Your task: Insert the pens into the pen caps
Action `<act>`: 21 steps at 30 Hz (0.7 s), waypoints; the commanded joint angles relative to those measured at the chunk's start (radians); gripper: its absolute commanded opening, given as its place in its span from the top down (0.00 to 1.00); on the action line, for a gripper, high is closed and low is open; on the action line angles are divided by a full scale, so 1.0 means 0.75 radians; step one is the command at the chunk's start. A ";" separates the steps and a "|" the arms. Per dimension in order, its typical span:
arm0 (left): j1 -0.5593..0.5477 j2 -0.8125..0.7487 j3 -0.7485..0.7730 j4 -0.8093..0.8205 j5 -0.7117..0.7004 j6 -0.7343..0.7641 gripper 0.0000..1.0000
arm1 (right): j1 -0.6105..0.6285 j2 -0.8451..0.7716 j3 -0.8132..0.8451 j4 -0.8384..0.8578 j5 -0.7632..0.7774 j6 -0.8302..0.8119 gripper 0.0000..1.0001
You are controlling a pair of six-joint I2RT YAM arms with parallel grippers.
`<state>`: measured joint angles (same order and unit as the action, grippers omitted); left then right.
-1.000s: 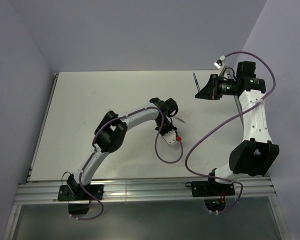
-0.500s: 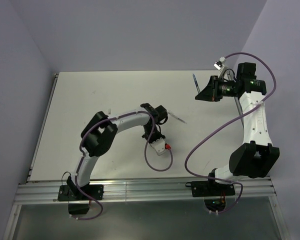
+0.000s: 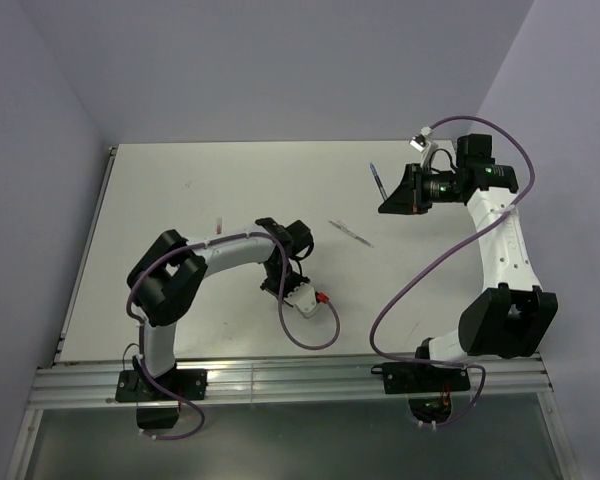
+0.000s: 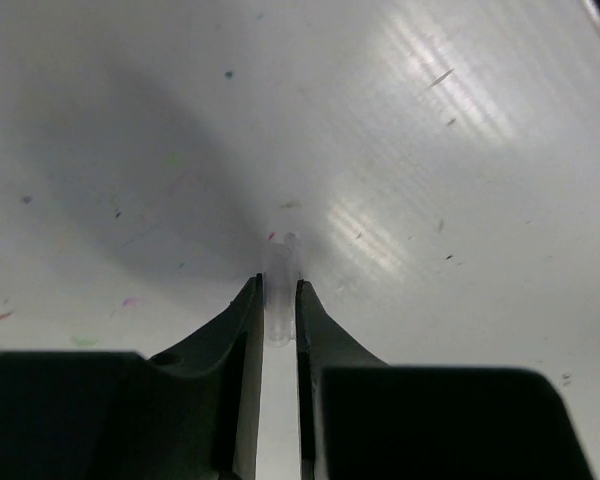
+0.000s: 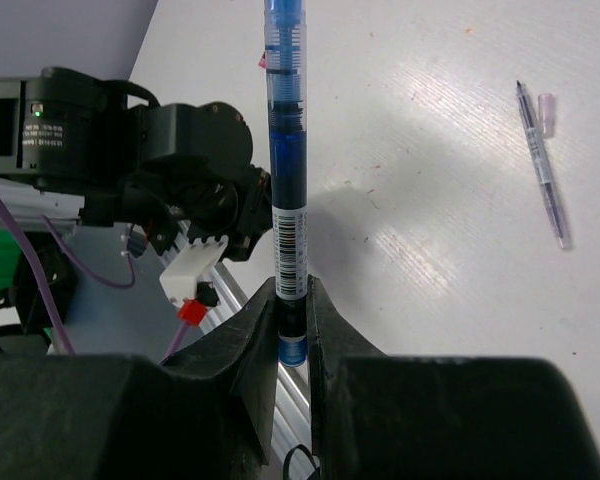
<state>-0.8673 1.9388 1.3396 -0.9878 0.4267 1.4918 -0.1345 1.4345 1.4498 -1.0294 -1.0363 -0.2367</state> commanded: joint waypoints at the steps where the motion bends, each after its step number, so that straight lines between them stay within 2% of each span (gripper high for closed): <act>1: 0.029 -0.102 0.018 0.059 -0.006 -0.070 1.00 | 0.032 -0.015 -0.002 0.006 -0.005 -0.032 1.00; 13: 0.140 -0.204 0.085 0.151 -0.033 -0.087 1.00 | 0.055 0.022 -0.049 0.008 -0.013 -0.071 1.00; 16: 0.177 -0.290 0.030 0.280 -0.043 -0.115 1.00 | 0.075 0.016 -0.088 0.004 -0.046 -0.097 1.00; 21: 0.240 -0.517 -0.119 0.659 -0.104 -0.158 1.00 | 0.171 -0.023 -0.194 -0.002 -0.083 -0.171 1.00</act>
<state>-0.7063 1.6588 1.2945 -0.6945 0.3691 1.4010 -0.0498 1.4498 1.3304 -1.0260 -1.0576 -0.3126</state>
